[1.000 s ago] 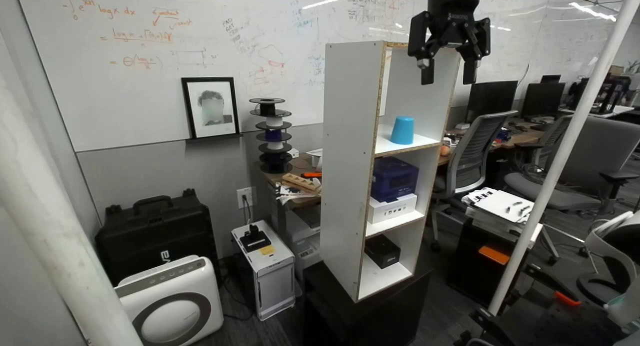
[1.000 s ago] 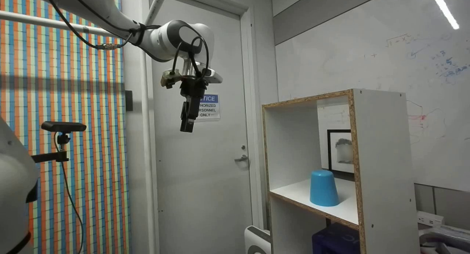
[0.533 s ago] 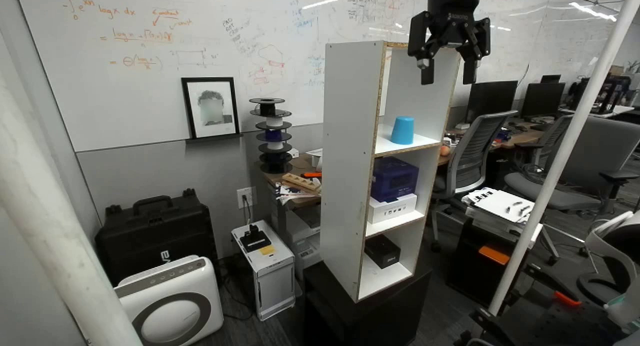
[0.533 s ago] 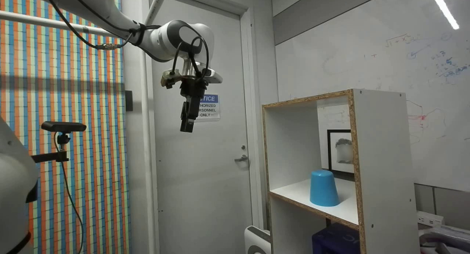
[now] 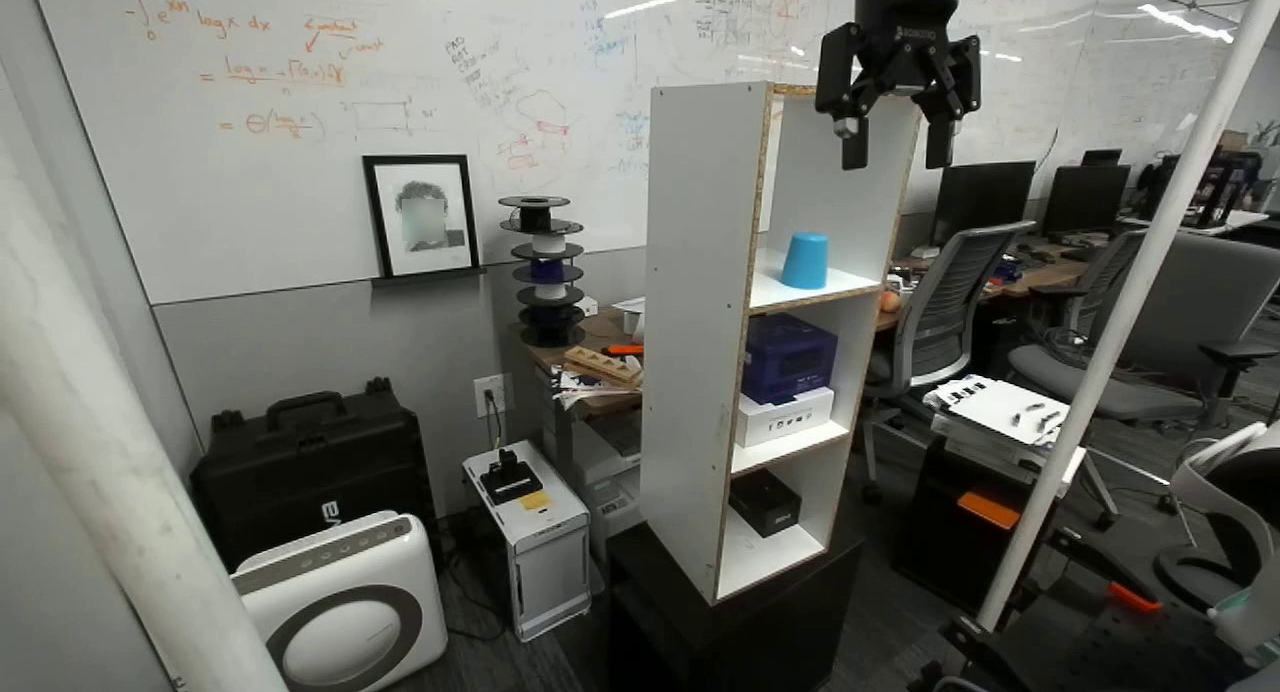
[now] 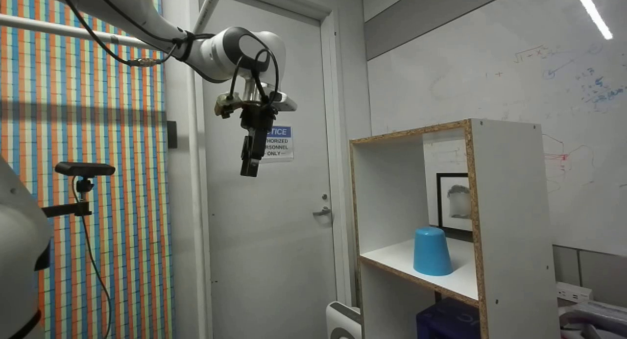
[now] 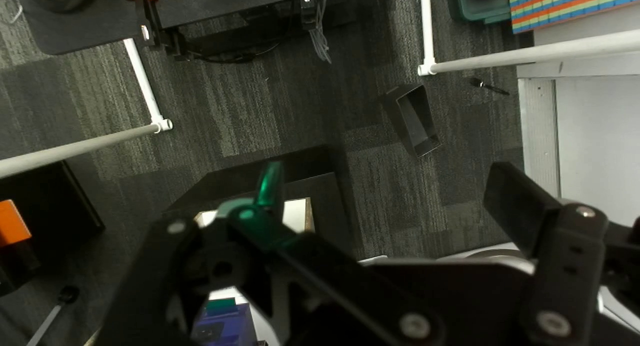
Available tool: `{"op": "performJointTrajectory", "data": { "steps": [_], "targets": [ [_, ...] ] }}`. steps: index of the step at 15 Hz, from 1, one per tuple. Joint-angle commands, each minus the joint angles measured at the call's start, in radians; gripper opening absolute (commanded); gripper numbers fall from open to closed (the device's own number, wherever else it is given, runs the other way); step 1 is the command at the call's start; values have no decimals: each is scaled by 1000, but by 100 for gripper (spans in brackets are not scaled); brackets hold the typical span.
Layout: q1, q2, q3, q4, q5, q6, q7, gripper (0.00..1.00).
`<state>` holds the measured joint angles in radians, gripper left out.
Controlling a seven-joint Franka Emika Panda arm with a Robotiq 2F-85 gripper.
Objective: Move the blue cup to the top shelf
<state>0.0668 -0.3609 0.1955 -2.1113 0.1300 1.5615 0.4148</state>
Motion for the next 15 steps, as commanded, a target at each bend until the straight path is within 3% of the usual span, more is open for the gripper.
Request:
{"op": "performJointTrajectory", "data": {
  "steps": [1, 8, 15],
  "targets": [
    [3, 1, -3, 3, -1, -3, 1, 100],
    [3, 1, -3, 3, -1, -3, 1, 100],
    [-15, -36, -25, -148, -27, 199, 5, 100]
  ]
}}
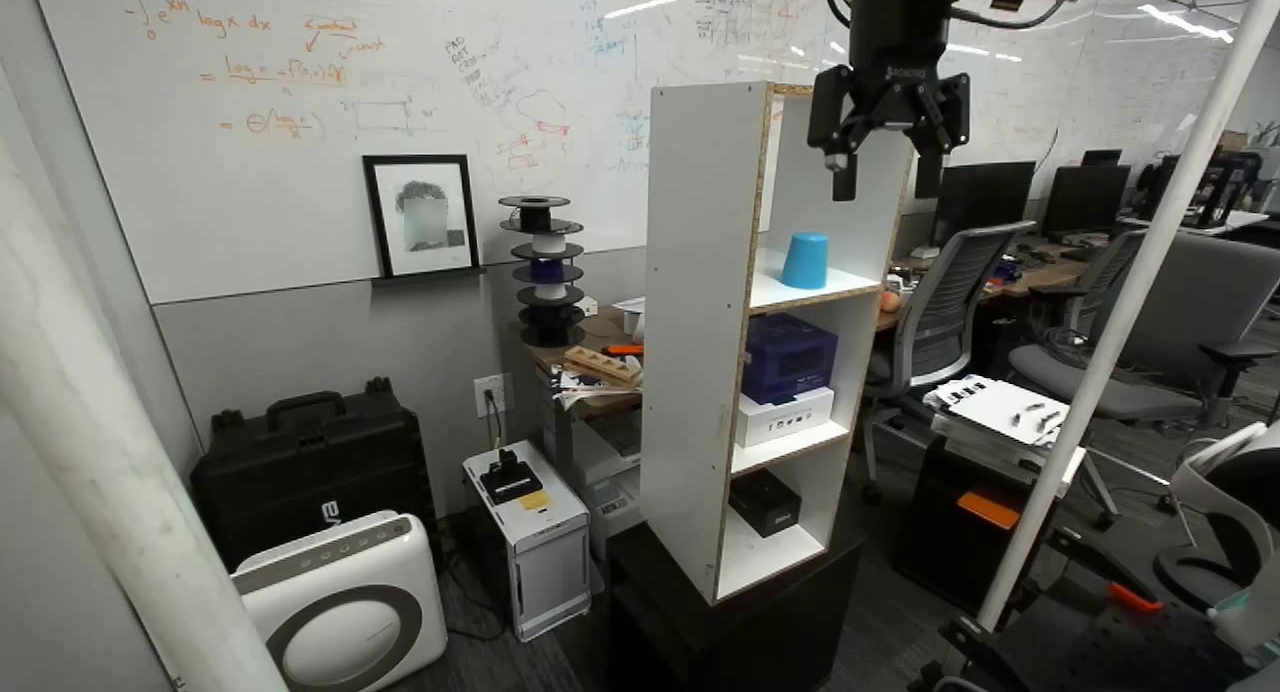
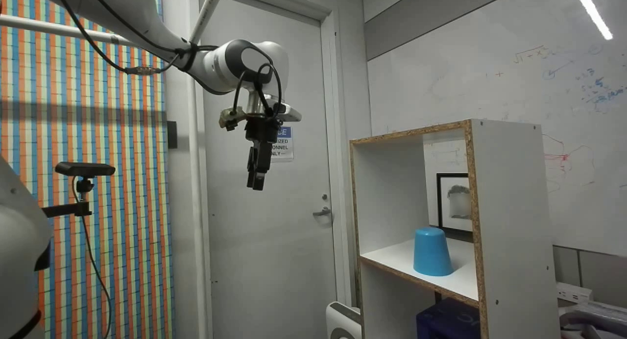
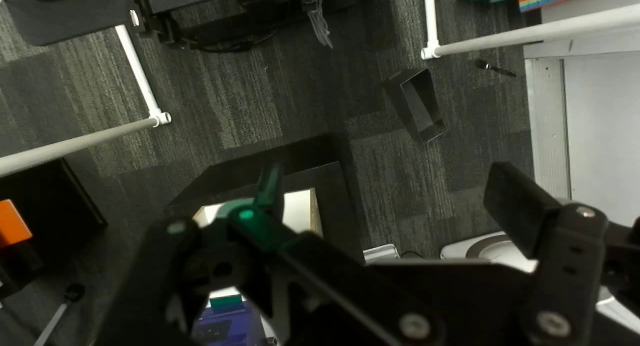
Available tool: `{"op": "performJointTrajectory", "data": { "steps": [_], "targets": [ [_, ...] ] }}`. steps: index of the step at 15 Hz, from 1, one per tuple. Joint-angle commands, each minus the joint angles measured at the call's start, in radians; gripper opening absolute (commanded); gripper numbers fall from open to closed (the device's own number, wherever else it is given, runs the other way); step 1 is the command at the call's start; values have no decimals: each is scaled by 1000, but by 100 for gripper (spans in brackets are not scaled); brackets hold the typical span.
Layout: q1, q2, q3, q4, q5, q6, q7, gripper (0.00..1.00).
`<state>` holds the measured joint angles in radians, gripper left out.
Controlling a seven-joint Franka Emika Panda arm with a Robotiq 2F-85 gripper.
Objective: Move the blue cup to the top shelf
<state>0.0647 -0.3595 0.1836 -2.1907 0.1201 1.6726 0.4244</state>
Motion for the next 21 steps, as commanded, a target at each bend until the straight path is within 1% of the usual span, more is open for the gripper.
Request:
{"op": "performJointTrajectory", "data": {
  "steps": [1, 4, 9, 11, 14, 17, 19, 21],
  "targets": [
    [-19, -44, -20, -93, -28, 124, -4, 100],
    [-46, -58, -50, -148, -100, 201, -35, 100],
    [-120, -42, -134, -159, -246, 275, -108, 100],
    [-147, -30, -162, -157, -287, 350, -116, 100],
    [-186, 16, -186, -151, -349, 482, -102, 100],
    [-206, 83, -203, -136, -358, 638, -91, 100],
    [-204, 141, -216, -110, -329, 713, -109, 100],
    [-207, 210, -222, -70, -338, 764, -111, 100]
  ]
}}
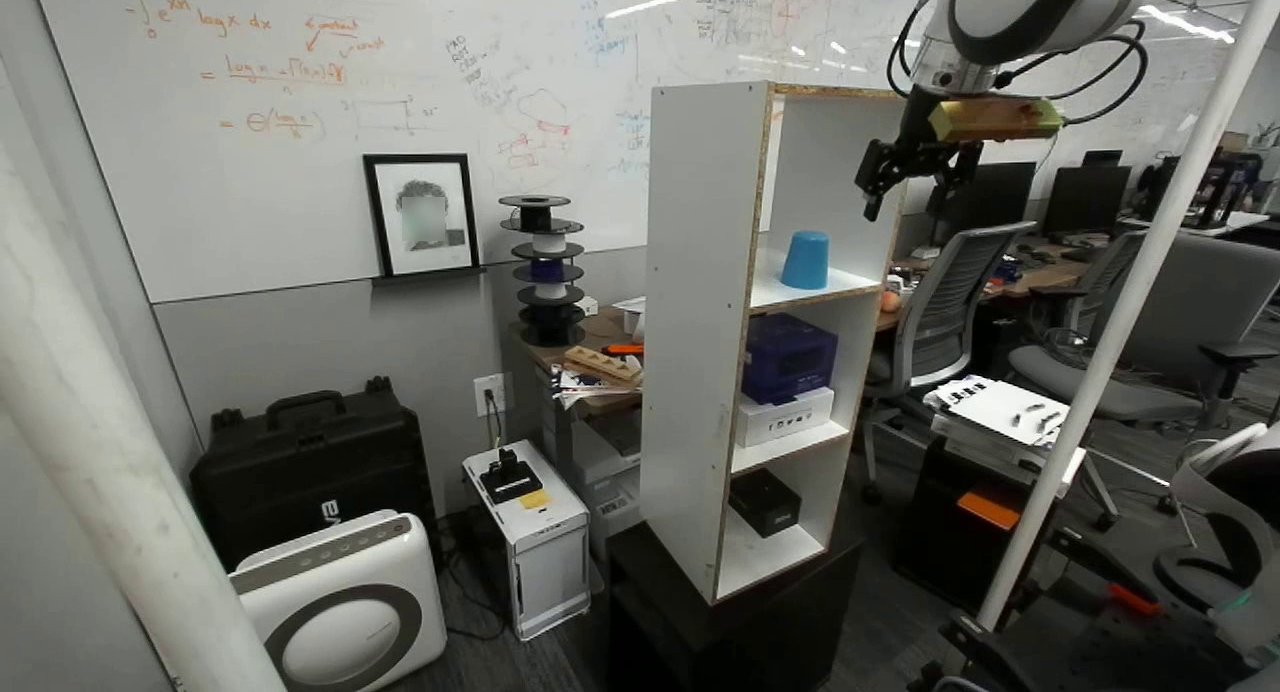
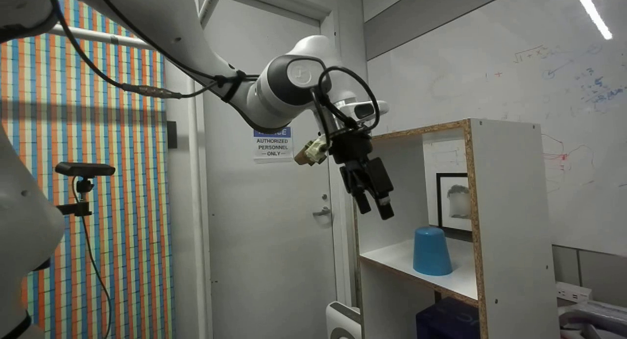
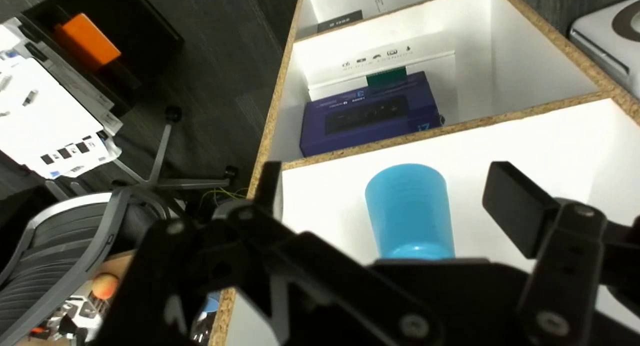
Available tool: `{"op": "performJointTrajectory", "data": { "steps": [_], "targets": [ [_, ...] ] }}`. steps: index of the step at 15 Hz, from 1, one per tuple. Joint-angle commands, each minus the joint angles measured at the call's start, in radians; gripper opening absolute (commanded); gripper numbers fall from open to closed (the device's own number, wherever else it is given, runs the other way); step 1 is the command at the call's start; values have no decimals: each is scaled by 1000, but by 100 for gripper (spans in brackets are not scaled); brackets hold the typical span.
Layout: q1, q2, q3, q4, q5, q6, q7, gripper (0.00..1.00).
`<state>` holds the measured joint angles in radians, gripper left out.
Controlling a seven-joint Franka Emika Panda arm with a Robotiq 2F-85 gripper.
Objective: Move the blue cup to the top shelf
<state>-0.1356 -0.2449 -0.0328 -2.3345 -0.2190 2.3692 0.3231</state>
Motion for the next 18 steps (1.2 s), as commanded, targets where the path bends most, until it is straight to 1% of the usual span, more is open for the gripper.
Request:
{"op": "performJointTrajectory", "data": {
  "steps": [1, 5, 8, 10, 11, 14, 15, 18],
  "targets": [
    [-5, 129, -10, 96, 2, 84, -16, 100],
    [10, 261, -26, 204, 35, 123, -33, 100],
    [23, 336, -27, 278, 44, 157, -31, 100],
    [31, 366, -26, 301, 57, 189, -30, 100],
    [33, 371, -26, 302, 66, 204, -29, 100],
    [39, 363, -12, 273, 174, 226, -72, 100],
    [45, 357, -10, 255, 193, 233, -81, 100],
    [60, 345, 6, 214, 296, 222, -144, 100]
  ]
}}
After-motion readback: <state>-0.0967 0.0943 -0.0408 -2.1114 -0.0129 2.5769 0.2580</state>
